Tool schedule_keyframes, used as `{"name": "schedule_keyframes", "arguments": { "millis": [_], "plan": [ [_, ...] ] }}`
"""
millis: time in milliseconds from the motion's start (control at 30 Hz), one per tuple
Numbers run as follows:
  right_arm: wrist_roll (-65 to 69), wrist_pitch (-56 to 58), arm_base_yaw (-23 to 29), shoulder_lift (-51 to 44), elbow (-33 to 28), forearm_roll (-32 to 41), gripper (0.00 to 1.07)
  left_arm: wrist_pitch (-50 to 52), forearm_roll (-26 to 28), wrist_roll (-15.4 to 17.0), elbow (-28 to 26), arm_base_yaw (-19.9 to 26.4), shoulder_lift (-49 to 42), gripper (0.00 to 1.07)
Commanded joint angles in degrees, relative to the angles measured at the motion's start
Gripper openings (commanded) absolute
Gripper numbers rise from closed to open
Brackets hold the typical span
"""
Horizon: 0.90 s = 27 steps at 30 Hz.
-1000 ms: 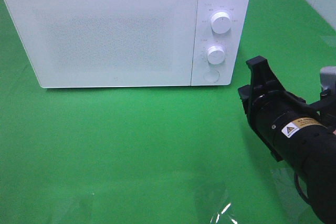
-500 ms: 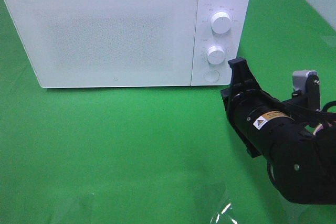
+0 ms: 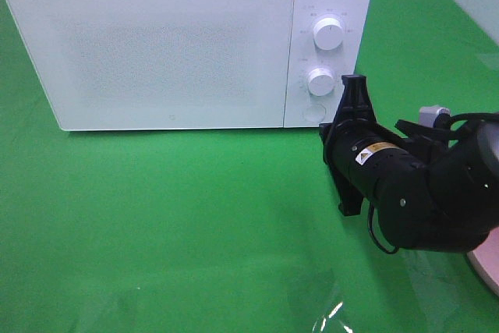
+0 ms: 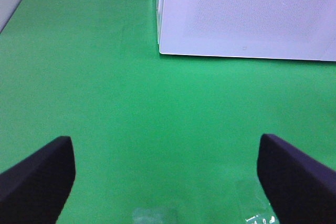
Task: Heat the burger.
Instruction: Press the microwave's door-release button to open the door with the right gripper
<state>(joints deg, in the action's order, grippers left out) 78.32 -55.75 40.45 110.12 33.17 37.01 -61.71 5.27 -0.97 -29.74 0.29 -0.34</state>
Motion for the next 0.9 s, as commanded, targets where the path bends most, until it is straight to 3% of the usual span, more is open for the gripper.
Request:
{"name": "schedule_keyframes", "arguments": {
  "millis": [33, 467, 900],
  "plan": [
    [1.26, 0.17, -1.03, 0.69, 1.55, -1.60, 0.00, 0.52, 0.52, -0.06, 0.17, 0.11, -0.80, 0.86],
    [2.86, 3.09, -5.67, 5.96, 9.74, -5.73, 0.00, 0.52, 0.52, -0.06, 0.17, 0.11, -0.80, 0.86],
    [5.67, 3.84, -6.53, 10.37, 13.06, -6.47, 0.00, 0.52, 0.52, -0.11, 0.17, 0.11, -0.80, 0.86]
  ]
}}
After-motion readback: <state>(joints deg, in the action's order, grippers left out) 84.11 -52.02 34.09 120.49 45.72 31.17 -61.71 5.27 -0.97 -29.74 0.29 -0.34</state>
